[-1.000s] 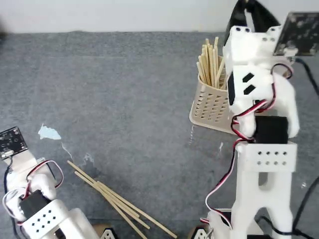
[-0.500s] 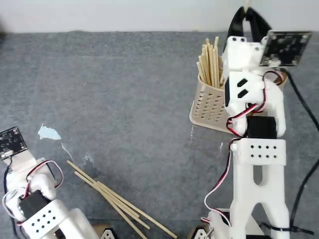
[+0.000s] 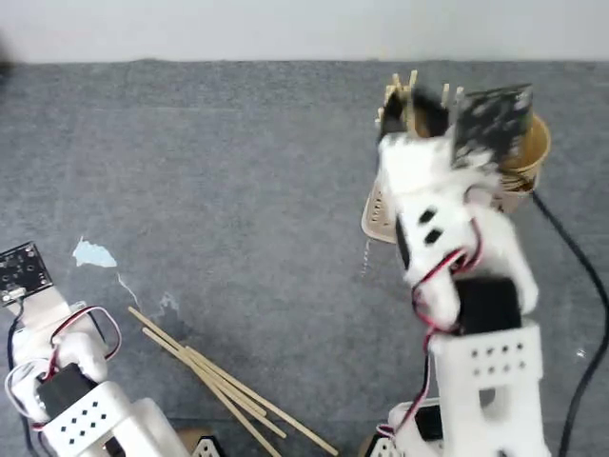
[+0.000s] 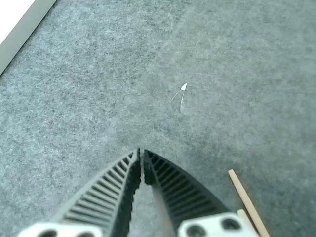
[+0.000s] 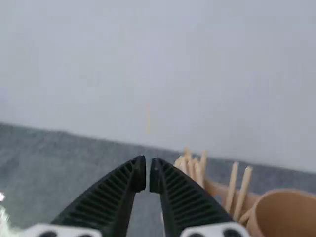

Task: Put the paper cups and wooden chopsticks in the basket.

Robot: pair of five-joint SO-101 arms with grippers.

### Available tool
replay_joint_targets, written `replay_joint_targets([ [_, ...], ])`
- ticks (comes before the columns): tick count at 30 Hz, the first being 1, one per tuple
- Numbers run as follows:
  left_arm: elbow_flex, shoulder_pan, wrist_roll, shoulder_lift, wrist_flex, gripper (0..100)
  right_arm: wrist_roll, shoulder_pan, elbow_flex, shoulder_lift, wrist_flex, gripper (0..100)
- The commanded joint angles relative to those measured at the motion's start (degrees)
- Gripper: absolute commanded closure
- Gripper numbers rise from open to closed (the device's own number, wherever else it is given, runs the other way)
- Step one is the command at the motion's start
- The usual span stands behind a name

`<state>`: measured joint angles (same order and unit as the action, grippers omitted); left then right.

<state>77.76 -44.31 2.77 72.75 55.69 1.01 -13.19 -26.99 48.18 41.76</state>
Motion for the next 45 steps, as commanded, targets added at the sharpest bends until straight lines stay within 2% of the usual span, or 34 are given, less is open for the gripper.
replay_joint_targets([
  [1, -3.38, 0.53, -0.53, 0.7, -1.23, 98, 0.44, -5.32, -6.33, 5.76, 6.64, 98.1],
  [6, -3.56, 3.87, -0.35, 0.7, -0.97, 98, -5.01, -9.54, -18.2, 10.51, 7.52, 99.1],
  [11, -4.62, 7.12, -0.44, 0.7, 0.18, 90, -7.74, -10.15, -26.55, 11.38, 7.52, 99.1],
  [14, -6.9, 9.14, -1.76, 0.7, 4.04, 87, -10.73, -10.07, -30.24, 11.38, 7.52, 99.1],
  [17, -11.38, 11.69, -7.82, 0.7, 11.43, 86, -14.15, -10.42, -33.05, 11.38, 7.43, 98.7],
  [19, -14.73, 13.01, -7.74, 0.35, 15.47, 86, -15.3, -10.42, -34.9, 11.38, 6.55, 98.7],
  [22, -19.3, 15.65, -5.89, 0.18, 20.48, 87, -15.74, -10.42, -40.18, 11.38, 2.51, 98.7],
  [27, -23.87, 22.68, -5.01, 0.18, 26.55, 99, -15.47, -10.77, -51.34, 11.38, -10.86, 98.7],
  [29, -23.96, 24.97, -5.63, 0.18, 27.25, 99, -15.38, -11.65, -53.27, 11.38, -13.58, 98.7],
  [33, -23.87, 25.76, -12.31, 0.09, 29.1, 99, -15.56, -13.23, -53.63, 11.38, -13.58, 98.7],
  [37, -24.22, 25.58, -13.1, -2.55, 29.19, 99, -15.56, -14.29, -53.89, 11.38, -13.14, 98.7],
  [41, -26.24, 25.14, -13.19, -10.37, 29.27, 99, -15.65, -17.19, -51.16, 11.82, -7.08, 98.7],
  [45, -31.16, 20.57, -13.1, -21.01, 31.56, 99, -15.74, -21.41, -43.69, 11.38, 1.71, 98.6],
])
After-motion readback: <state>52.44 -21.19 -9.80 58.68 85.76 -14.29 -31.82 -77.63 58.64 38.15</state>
